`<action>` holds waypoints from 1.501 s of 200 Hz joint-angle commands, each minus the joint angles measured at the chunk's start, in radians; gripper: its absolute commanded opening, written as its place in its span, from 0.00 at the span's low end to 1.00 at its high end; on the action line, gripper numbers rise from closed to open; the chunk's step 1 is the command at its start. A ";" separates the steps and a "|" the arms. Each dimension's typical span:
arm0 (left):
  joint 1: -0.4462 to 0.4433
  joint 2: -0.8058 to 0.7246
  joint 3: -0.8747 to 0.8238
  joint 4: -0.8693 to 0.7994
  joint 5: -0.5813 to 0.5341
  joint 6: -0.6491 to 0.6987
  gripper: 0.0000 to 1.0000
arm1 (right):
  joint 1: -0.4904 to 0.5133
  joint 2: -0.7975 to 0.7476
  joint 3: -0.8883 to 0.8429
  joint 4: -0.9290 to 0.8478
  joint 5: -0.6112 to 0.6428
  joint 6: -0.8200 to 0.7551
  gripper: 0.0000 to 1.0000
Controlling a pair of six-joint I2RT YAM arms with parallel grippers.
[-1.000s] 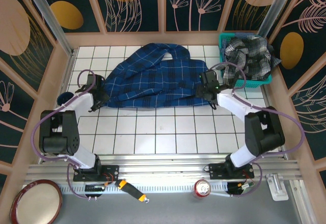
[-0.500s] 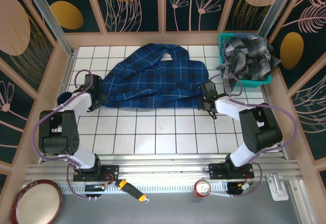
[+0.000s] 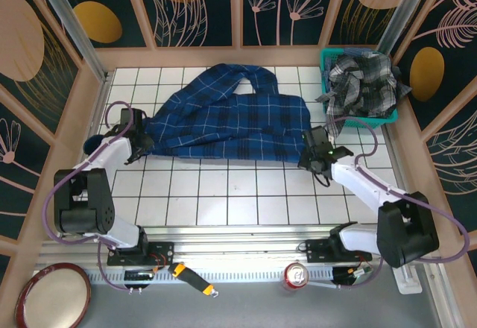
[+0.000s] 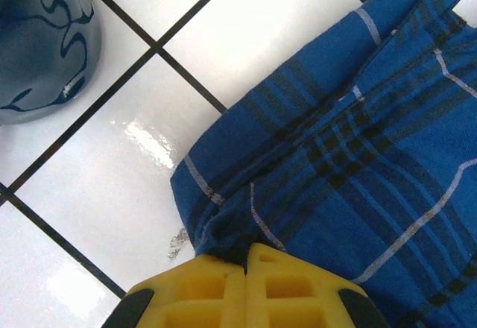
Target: Fold and stack the long sleeve shirts
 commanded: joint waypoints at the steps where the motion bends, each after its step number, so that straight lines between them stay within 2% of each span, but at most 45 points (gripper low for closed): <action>1: 0.025 -0.002 -0.022 -0.018 -0.070 0.012 0.00 | 0.009 0.019 -0.070 -0.099 0.000 0.145 0.00; 18: 0.024 0.008 -0.034 -0.011 -0.070 0.012 0.00 | 0.039 0.052 -0.068 -0.078 0.018 0.182 0.00; 30: 0.025 0.012 -0.034 -0.016 -0.078 0.016 0.03 | 0.034 0.085 -0.049 -0.093 0.031 0.169 0.12; 37: 0.025 0.012 -0.033 -0.018 -0.080 0.021 0.12 | 0.037 0.095 -0.016 -0.116 0.036 0.152 0.20; 47: 0.025 0.010 -0.031 -0.021 -0.081 0.024 0.33 | 0.055 0.086 0.042 -0.143 0.056 0.129 0.38; 66: 0.026 0.002 -0.025 -0.023 -0.074 0.024 0.54 | 0.097 0.045 0.157 -0.112 0.052 0.043 0.54; 81: 0.026 0.000 -0.012 -0.024 -0.063 0.025 0.63 | 0.114 0.049 0.225 -0.011 0.022 -0.051 0.64; 105: 0.026 -0.004 0.028 -0.035 -0.035 0.034 0.66 | 0.138 0.187 0.332 0.142 -0.079 -0.172 0.68; 131: 0.026 -0.040 0.071 -0.055 -0.034 0.048 0.70 | 0.226 0.390 0.495 0.220 -0.089 -0.337 0.70; 142: 0.026 -0.058 0.076 -0.056 -0.025 0.054 0.72 | 0.252 0.440 0.521 0.299 -0.151 -0.446 0.71; 153: 0.026 -0.067 0.103 -0.054 -0.005 0.064 0.73 | 0.269 0.476 0.516 0.391 -0.234 -0.559 0.77; 171: 0.026 -0.066 0.111 -0.057 0.007 0.076 0.74 | 0.261 0.548 0.553 0.431 -0.345 -0.647 0.79; 185: 0.027 -0.063 0.103 -0.055 0.006 0.080 0.74 | 0.268 0.602 0.588 0.423 -0.446 -0.720 0.78; 202: 0.025 -0.053 0.086 -0.044 0.009 0.087 0.74 | 0.276 0.671 0.635 0.388 -0.508 -0.789 0.76; 221: 0.026 -0.034 0.087 -0.034 0.020 0.090 0.74 | 0.276 0.747 0.700 0.332 -0.488 -0.829 0.69; 238: 0.026 -0.020 0.062 -0.023 0.027 0.095 0.74 | 0.271 0.784 0.756 0.286 -0.457 -0.854 0.53; 277: 0.025 -0.003 0.075 -0.018 0.031 0.105 0.74 | 0.266 0.769 0.846 0.217 -0.421 -0.925 0.01; 300: 0.026 0.004 0.075 -0.017 0.029 0.111 0.74 | 0.263 0.719 0.884 0.211 -0.364 -0.945 0.00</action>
